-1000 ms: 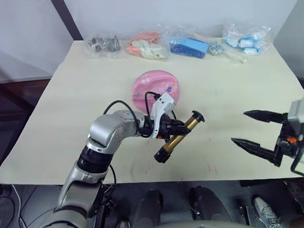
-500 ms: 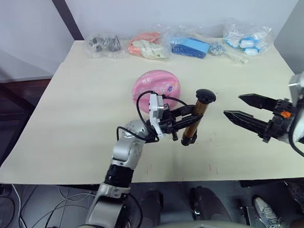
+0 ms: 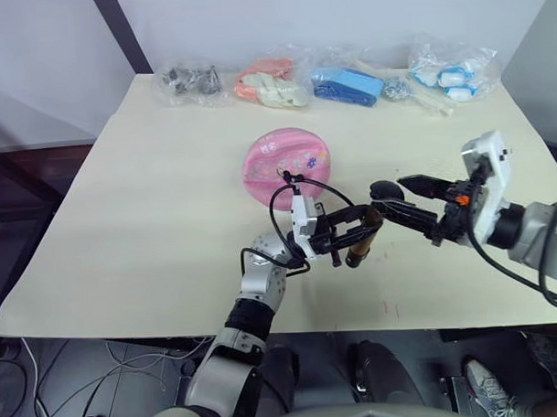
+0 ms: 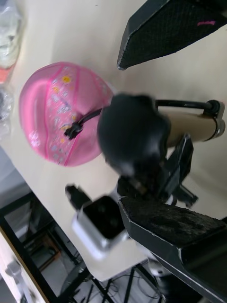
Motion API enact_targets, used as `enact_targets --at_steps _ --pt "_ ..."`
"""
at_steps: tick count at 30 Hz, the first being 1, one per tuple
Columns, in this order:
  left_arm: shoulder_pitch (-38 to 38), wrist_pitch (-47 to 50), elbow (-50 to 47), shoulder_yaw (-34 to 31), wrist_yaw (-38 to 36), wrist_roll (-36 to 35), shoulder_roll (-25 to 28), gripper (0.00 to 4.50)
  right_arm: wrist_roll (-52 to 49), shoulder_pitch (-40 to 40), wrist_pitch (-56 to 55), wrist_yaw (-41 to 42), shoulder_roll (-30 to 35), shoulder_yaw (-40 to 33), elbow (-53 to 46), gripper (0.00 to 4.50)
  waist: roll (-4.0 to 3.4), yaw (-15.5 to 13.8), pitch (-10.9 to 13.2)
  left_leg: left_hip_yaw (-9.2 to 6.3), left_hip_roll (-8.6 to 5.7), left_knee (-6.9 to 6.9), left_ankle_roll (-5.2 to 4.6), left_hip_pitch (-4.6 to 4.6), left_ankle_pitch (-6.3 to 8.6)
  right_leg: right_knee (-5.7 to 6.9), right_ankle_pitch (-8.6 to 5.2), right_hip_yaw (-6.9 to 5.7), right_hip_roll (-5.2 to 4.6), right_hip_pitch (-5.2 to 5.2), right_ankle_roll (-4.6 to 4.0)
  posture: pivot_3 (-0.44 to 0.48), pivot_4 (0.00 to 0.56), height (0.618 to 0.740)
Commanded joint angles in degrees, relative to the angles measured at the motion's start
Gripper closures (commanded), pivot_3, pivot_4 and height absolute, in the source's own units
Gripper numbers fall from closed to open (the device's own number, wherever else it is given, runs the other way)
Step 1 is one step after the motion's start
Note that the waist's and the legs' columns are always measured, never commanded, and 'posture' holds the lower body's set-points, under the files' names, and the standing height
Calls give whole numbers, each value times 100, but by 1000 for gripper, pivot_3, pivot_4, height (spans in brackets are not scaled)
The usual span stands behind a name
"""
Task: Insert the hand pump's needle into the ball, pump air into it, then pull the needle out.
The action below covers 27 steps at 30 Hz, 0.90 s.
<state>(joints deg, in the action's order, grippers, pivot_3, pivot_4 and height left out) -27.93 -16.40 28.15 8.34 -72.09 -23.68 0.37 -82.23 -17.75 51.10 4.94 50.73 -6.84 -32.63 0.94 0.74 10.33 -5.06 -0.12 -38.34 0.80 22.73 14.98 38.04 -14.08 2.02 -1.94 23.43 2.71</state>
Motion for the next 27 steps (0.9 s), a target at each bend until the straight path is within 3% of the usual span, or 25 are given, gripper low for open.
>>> enact_targets --at_steps 1,25,27 --pt "-88 -177 -94 -60 -39 -6 -32 3432 40 -151 -32 65 -129 -68 -58 0 0 -2 0 0 0 0 0 0 0 0 0 0 0 0 0 0 150 740" --pt "-50 -27 -238 -71 138 -10 -92 3432 424 -216 -46 2 -781 60 -235 0 -1 6 -1 -2 0 0 -1 -1 1 1 1 -1 1 0 1 0 150 740" --pt "-46 -20 -248 -71 140 -10 -89 3432 439 -222 -33 -6 -803 58 -249 538 -1 6 -1 -2 0 0 -1 -1 1 1 1 -1 1 0 1 0 150 740"
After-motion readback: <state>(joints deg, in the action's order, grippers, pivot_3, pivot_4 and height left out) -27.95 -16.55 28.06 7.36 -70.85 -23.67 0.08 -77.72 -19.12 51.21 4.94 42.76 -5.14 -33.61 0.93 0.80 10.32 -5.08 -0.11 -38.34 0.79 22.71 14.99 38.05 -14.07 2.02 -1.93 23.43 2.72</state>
